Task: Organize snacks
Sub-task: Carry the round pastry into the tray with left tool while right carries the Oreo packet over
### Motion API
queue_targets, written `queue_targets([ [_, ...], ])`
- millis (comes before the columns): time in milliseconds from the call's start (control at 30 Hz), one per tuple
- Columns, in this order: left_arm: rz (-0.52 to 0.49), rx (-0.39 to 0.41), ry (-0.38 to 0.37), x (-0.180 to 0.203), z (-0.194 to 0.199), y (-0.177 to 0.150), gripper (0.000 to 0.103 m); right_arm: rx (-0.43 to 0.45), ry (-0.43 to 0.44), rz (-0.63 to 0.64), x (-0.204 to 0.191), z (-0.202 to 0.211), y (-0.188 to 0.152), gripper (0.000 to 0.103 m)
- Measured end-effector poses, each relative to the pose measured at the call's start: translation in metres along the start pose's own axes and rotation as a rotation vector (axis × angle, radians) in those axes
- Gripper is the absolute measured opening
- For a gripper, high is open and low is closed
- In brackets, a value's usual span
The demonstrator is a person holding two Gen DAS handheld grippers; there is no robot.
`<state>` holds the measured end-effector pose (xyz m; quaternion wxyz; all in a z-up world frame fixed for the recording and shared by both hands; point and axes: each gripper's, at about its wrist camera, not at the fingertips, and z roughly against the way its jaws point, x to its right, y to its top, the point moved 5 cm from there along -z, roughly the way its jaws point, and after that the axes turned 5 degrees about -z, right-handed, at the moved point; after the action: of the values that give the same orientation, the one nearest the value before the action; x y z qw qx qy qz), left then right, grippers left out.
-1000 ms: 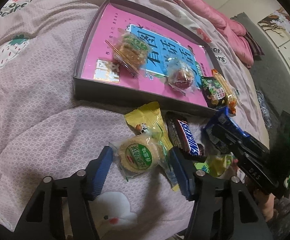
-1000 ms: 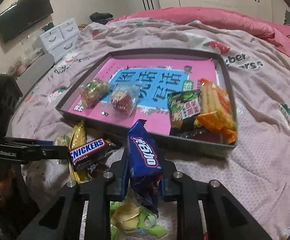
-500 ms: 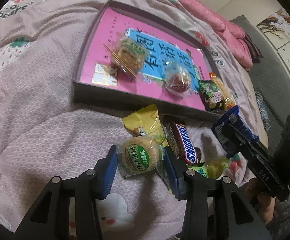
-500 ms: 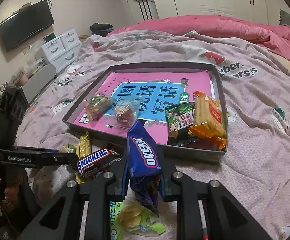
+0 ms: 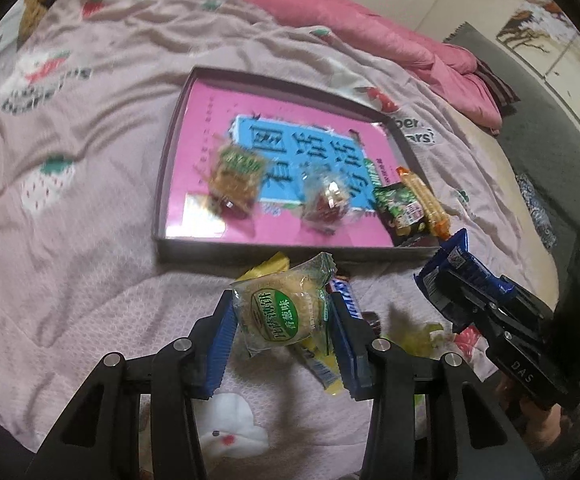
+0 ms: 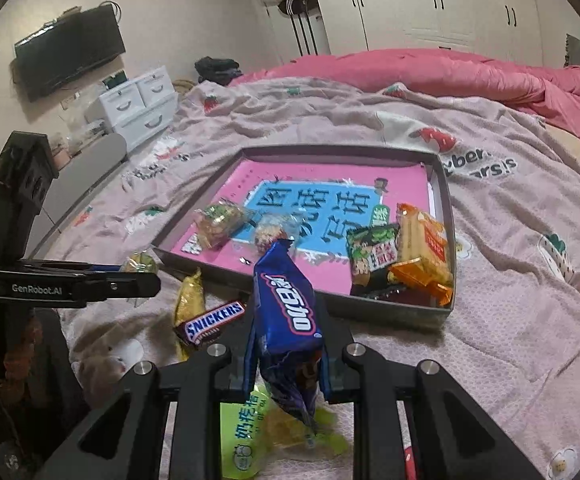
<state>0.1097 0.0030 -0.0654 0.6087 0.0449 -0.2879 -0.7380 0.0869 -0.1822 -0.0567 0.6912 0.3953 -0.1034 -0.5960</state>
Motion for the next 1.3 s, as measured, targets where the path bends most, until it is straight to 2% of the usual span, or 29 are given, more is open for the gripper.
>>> queue_targets([
  [333,-0.083,0.035,0.016,0.028,0.01,0.016,0.047,0.049,0.019,-0.035,0.007,0.017,0.008,0.024],
  [1300,-0.139,0.072,0.027,0.056,-0.003,0.053,0.047,0.133,0.048,-0.078,0.016,0.029,0.03,0.024],
])
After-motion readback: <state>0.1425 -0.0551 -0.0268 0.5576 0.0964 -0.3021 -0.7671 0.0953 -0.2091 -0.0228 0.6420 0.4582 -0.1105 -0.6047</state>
